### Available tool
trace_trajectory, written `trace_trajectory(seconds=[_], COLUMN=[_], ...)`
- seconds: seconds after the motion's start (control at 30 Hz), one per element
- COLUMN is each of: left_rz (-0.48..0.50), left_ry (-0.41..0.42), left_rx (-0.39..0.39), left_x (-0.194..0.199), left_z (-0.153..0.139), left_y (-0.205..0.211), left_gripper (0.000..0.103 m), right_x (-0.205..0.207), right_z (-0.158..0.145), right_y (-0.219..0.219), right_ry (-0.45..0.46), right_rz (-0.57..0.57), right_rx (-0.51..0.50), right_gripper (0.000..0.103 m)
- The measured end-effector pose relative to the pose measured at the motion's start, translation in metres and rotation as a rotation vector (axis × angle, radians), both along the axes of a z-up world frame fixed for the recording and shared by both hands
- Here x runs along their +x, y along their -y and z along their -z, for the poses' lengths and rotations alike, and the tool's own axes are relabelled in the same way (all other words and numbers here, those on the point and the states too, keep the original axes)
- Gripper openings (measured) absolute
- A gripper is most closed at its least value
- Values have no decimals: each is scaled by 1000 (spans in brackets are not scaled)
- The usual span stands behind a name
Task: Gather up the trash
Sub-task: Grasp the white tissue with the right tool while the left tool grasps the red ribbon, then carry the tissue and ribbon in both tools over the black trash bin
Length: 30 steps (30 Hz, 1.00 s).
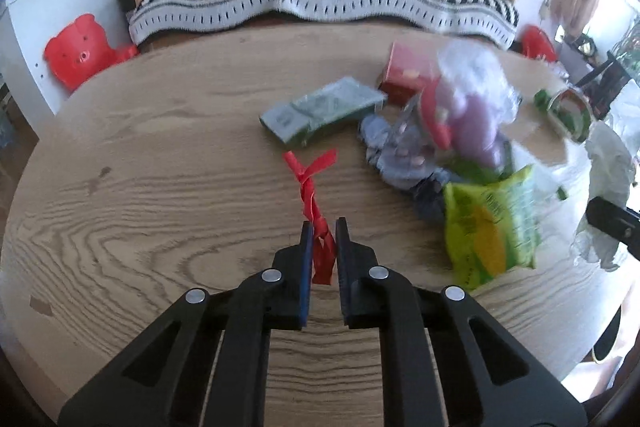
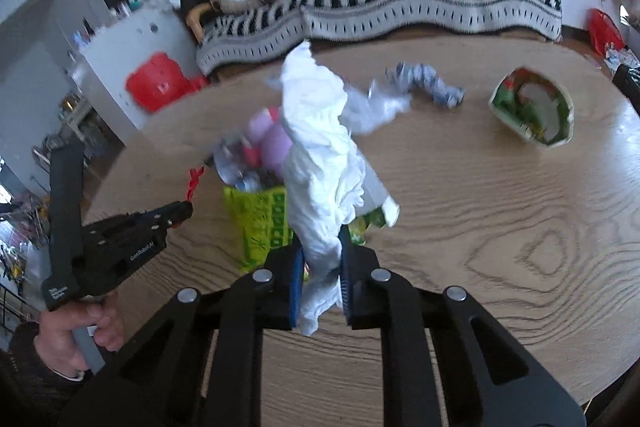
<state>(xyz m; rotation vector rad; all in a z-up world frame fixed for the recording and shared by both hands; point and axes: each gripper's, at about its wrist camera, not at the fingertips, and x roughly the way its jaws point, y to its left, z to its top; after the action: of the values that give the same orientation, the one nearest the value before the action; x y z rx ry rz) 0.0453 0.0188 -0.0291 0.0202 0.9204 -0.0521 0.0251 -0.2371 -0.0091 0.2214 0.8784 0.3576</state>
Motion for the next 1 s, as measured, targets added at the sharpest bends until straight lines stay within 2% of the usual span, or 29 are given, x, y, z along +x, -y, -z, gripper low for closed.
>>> trace_trajectory(seconds=[0.17,0.27,0.43,0.57,0.83,1.0], left_rz=[14,56,192,315,595,775], left_ry=[41,68,125,162,148,111], left_rx=[-20,-58,-71,-66,-155,-197], left_x=[-7,-11,-21,-35,-77,-120], left_z=[-19,-33,-50,-52,-46,-31], left_y=[9,31,103,161,298,382], left_gripper=[10,10,10,10,10,10], right_x=[-13,-20,-44,-73,-154,-222], right_z=[-15,-18,-19,-24,-11,18], right_y=[29,57,120,185,310,387], right_ry=[24,29,28,43,32,-20], right_rz=[49,102,227,359,629,796], right_rx=[19,11,-8,-38,-57,-54], right_gripper=[16,16,16,16,16,16])
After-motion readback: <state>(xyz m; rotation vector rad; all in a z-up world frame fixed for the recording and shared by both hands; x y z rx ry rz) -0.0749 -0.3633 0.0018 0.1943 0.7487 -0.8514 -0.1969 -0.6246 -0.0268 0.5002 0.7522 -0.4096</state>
